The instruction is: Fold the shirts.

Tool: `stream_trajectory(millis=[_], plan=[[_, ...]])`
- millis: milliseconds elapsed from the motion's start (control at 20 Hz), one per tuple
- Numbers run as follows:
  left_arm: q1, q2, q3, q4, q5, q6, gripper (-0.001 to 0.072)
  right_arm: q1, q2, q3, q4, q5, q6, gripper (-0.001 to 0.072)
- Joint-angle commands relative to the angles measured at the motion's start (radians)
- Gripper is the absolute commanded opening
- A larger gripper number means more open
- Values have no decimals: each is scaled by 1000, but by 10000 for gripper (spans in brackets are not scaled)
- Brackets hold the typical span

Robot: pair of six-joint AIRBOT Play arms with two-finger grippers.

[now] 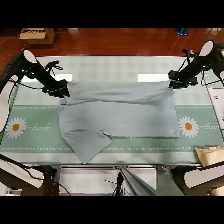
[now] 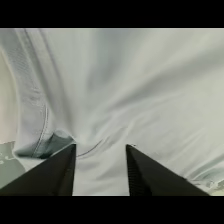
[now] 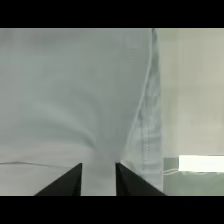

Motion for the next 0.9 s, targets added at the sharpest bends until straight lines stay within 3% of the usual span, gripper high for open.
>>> stream_trajectory(millis=[0, 100, 200, 250, 300, 500, 650, 850], plan=[[28, 31, 10, 6, -63, 0, 403, -11, 34, 2, -31, 116, -128, 372], [77, 113, 9, 6, -93, -1, 403, -34, 98, 2, -163, 271, -211, 451], [138, 209, -29, 6, -92, 13, 419, -110, 188, -35, -144, 273, -204, 476], [173, 254, -80, 6, -95, 32, 538, -161, 241, -88, -96, 250, -218, 476], [214, 303, -161, 6, -105, 38, 597, -210, 292, -156, -51, 217, -233, 476], [340, 505, -593, -91, -47, 86, 598, -390, 502, -486, 196, 17, -345, 476], [361, 600, -830, -103, 6, 177, 597, -446, 620, -641, 223, -90, -363, 475], [357, 603, -963, -116, 77, 196, 597, -450, 660, -705, 254, -144, -365, 475]])
